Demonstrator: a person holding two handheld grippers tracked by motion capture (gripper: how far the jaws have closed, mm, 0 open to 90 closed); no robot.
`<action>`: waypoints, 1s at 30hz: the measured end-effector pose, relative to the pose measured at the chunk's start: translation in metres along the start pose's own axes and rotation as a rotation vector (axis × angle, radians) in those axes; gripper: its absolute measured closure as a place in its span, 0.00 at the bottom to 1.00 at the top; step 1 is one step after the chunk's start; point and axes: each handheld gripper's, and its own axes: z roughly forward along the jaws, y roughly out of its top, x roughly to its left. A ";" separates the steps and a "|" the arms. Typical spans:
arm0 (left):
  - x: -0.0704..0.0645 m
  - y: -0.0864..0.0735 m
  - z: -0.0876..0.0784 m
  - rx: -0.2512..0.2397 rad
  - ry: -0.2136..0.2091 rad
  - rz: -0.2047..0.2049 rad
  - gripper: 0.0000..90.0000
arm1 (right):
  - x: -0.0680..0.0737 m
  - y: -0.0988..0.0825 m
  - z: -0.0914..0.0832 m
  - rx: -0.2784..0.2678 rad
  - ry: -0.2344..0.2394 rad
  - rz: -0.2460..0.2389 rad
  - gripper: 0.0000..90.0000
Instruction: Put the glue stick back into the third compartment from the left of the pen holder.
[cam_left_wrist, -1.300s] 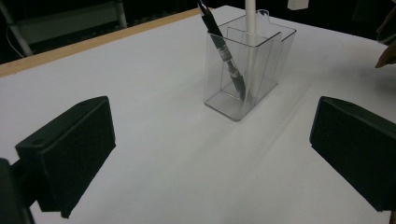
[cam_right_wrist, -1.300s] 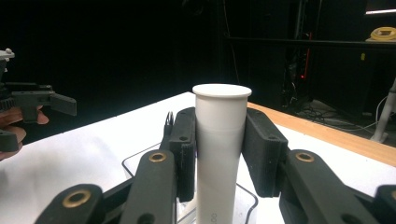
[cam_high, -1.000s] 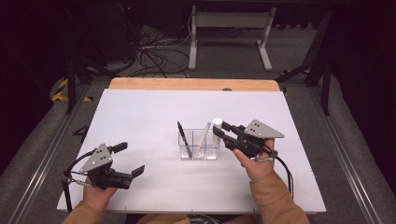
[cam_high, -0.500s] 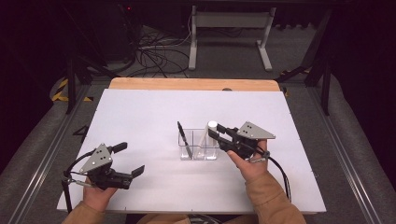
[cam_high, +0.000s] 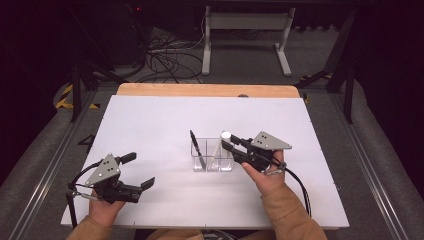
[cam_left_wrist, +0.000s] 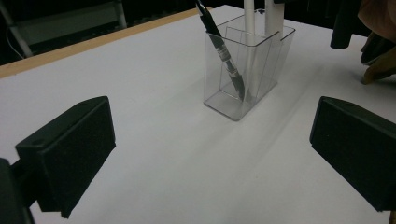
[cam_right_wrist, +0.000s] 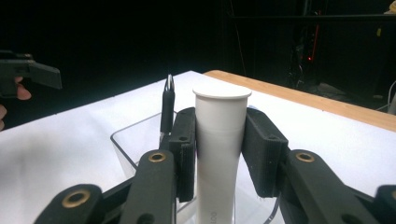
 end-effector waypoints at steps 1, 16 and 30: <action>0.000 0.000 0.000 0.001 -0.001 -0.001 0.01 | 0.000 -0.001 0.000 0.005 -0.002 -0.001 0.74; 0.000 0.001 -0.002 -0.001 0.000 -0.002 0.01 | -0.004 0.009 -0.021 0.030 0.002 0.006 0.38; 0.002 0.003 -0.007 -0.026 0.010 -0.005 0.01 | -0.002 0.025 -0.038 0.033 -0.027 -0.051 0.31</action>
